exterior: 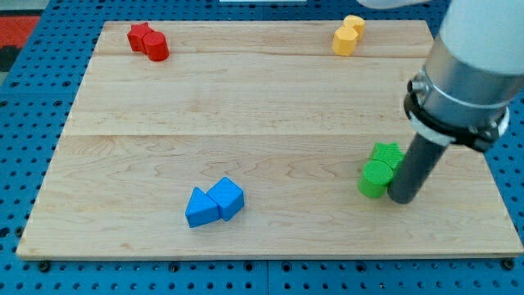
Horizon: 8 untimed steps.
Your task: Push green circle to the center
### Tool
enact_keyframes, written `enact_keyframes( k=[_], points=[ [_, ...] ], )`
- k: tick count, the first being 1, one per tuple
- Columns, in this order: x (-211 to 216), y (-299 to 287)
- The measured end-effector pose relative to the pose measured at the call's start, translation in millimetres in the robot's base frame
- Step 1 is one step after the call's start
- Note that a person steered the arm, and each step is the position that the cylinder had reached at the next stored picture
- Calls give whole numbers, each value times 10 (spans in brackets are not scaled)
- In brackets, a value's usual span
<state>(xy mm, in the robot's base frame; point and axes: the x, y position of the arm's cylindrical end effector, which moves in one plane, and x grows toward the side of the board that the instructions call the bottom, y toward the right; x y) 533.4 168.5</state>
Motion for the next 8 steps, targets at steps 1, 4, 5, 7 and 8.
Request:
enact_keyframes(
  k=[1, 4, 5, 7, 8],
  points=[
    [-325, -364],
    [-36, -539],
    [-76, -631],
    [-25, -803],
    [-562, -859]
  ],
)
